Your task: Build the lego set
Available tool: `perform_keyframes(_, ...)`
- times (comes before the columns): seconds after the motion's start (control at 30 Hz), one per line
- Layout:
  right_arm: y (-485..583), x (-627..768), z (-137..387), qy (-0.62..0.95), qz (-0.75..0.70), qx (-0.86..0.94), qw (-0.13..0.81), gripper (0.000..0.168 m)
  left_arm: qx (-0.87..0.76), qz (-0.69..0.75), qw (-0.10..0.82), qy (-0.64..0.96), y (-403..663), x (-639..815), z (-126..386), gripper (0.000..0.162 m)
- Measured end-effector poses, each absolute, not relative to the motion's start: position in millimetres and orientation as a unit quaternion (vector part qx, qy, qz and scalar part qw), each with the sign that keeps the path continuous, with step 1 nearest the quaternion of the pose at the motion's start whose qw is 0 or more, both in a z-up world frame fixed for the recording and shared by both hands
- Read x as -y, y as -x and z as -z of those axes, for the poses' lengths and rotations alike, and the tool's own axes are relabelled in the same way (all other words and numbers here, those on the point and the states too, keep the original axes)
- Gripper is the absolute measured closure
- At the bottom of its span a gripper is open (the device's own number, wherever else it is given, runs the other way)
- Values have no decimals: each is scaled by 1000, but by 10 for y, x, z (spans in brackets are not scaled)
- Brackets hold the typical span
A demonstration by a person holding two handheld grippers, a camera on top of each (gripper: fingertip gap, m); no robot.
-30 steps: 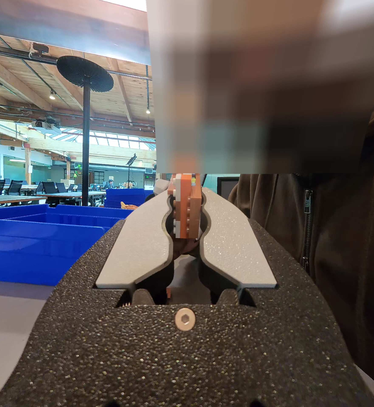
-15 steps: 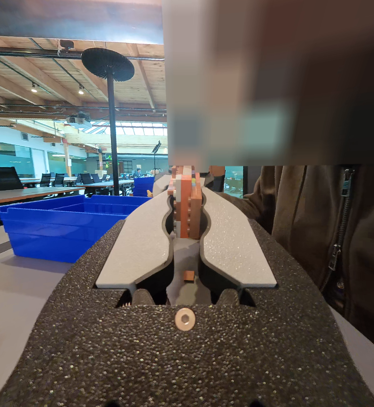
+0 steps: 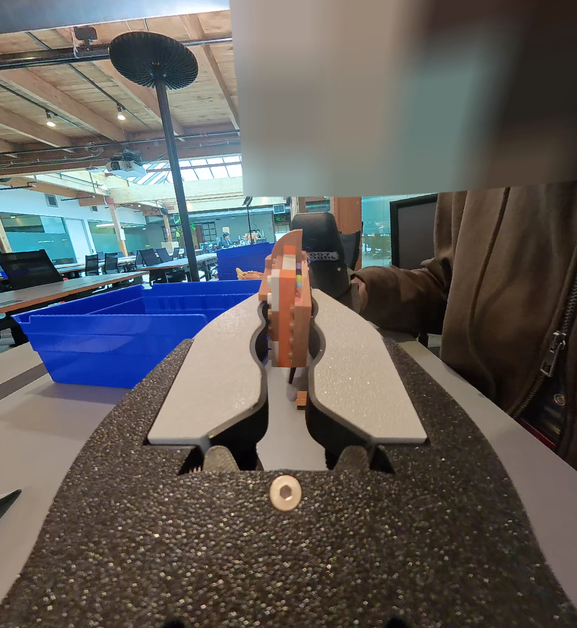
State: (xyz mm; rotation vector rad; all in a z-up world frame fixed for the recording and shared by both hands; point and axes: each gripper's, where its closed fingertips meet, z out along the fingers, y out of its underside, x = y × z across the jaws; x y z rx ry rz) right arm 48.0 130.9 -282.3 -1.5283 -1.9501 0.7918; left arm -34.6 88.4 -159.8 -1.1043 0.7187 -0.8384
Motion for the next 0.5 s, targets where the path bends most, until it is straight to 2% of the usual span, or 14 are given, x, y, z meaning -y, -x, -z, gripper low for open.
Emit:
perform_keyframes(0.13,-480,-1329,2929,581,-263,726,256,138,-327,374,710,500,340,-884,1608,142)
perform_keyframes(0.27,-429,-1306,2951,585,-253,729,250,151,-333,364,709,504,333,-882,1626,142)
perform_keyframes(0.5,-182,-1070,2550,624,-456,609,180,149,-335,349,710,511,359,-886,1631,142)
